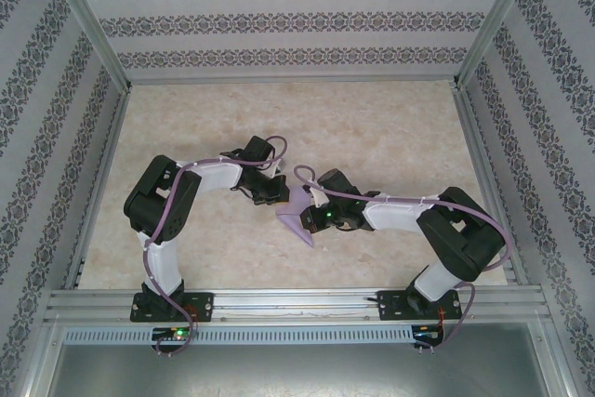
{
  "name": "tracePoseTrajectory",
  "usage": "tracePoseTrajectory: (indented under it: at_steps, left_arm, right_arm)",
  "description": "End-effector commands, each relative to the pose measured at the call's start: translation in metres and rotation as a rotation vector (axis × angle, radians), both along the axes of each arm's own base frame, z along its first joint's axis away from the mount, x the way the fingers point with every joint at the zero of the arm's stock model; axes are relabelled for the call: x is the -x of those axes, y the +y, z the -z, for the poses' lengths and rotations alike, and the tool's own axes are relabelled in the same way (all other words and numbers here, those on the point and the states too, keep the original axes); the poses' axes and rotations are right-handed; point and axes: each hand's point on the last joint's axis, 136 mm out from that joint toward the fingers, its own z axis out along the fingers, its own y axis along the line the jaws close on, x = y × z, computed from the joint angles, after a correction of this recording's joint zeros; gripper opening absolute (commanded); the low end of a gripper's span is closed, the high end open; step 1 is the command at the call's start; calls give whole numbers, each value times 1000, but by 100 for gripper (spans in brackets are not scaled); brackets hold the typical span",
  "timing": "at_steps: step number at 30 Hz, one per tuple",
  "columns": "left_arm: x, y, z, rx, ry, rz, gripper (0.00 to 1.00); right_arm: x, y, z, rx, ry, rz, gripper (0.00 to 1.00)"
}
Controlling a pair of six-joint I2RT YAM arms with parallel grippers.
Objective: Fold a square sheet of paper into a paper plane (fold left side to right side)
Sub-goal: Third fold the triangle at the center of the table.
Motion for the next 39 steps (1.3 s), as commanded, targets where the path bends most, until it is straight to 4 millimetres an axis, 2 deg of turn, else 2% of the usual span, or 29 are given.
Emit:
tracePoseTrajectory:
  at_steps: [1,14,21,31,39]
  left_arm:
    - [14,13,31,-123,45,11,6]
    - [6,10,21,-113,14,3,9]
    - [3,9,19,-114,10,3,9]
    - [5,11,24,-127,18,5,9]
    - [5,11,25,-124,18,3,9]
  right_arm:
    - [-5,-1,3,24,-11,-4,0]
    - [11,-7,15,48,26,-20,0]
    - [8,-6,16,54,23,-15,0]
    - [4,2,-8,0,-14,-28,0]
    - [1,1,-6,17,-18,-17,0]
